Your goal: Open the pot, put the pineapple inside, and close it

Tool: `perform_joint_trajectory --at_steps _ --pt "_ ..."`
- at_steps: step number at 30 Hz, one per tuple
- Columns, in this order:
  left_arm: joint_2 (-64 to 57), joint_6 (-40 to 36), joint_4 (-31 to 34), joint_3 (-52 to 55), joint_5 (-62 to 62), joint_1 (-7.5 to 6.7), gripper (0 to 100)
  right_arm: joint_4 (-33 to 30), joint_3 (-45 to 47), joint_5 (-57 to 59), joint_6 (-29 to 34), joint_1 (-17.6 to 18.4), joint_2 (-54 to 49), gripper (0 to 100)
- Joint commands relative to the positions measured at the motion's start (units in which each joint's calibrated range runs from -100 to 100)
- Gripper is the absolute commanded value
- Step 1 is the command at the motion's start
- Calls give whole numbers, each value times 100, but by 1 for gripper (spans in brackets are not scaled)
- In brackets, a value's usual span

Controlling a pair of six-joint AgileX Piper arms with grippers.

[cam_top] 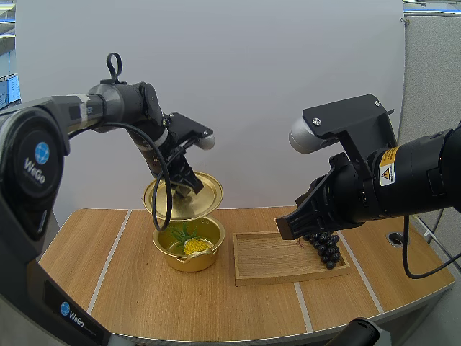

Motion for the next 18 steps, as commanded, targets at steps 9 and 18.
perform_joint_trajectory --at_steps 9,18 --pt "145 660 -263 784 -1597 -20 0 16 -15 0 -4 -21 -50 0" --pt "703 676 -250 841 -1487 -20 0 16 -15 0 -4 -21 -50 0"
